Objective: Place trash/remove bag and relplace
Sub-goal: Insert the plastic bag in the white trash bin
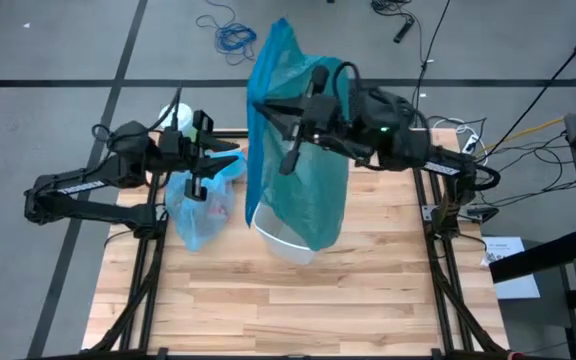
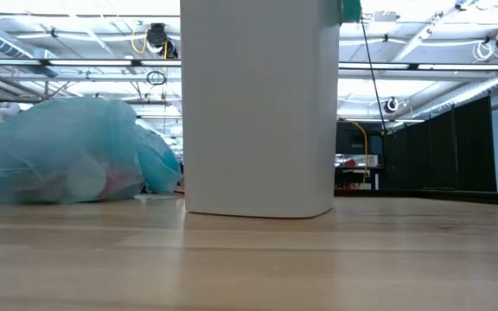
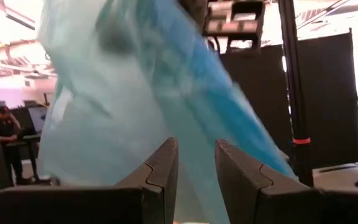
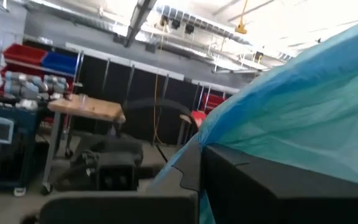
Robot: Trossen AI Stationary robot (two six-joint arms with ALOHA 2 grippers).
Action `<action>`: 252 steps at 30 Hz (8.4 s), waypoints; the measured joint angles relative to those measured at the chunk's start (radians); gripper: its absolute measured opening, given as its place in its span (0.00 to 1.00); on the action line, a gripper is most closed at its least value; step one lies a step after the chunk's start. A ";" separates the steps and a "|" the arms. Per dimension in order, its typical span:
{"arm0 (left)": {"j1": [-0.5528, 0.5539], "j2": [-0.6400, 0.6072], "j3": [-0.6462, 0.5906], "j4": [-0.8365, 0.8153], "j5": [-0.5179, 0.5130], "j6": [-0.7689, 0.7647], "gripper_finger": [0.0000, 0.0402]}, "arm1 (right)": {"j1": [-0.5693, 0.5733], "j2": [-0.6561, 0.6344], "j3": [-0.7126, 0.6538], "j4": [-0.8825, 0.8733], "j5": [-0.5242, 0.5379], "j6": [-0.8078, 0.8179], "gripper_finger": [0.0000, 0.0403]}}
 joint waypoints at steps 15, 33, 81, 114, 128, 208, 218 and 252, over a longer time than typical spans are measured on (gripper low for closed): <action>-0.020 0.032 0.000 0.000 -0.081 -0.007 0.27 | -0.015 0.059 -0.001 -0.013 0.048 -0.059 0.00; -0.066 0.024 0.000 0.004 -0.007 -0.065 0.50 | -0.018 0.058 0.000 -0.050 0.075 -0.088 0.00; -0.137 0.039 0.160 -0.126 -0.002 0.022 0.00 | 0.139 0.015 0.001 -0.055 0.255 -0.234 0.03; -0.148 0.040 0.182 -0.163 -0.216 0.110 0.00 | 0.316 -0.131 0.000 -0.215 0.618 -0.365 0.49; -0.148 0.040 0.182 -0.166 -0.219 0.110 0.00 | 0.284 -0.125 0.000 -0.257 0.925 -0.276 0.71; -0.148 0.039 0.180 -0.189 -0.074 0.072 0.00 | -0.120 -0.204 -0.350 -1.269 -0.008 0.760 0.00; -0.164 0.040 0.180 -0.182 -0.014 0.072 0.00 | -0.460 -0.252 -0.616 -0.680 -0.559 0.501 0.00; -0.161 0.040 0.180 -0.220 0.037 0.155 0.00 | -0.491 -0.022 -0.796 0.184 -1.311 0.898 0.32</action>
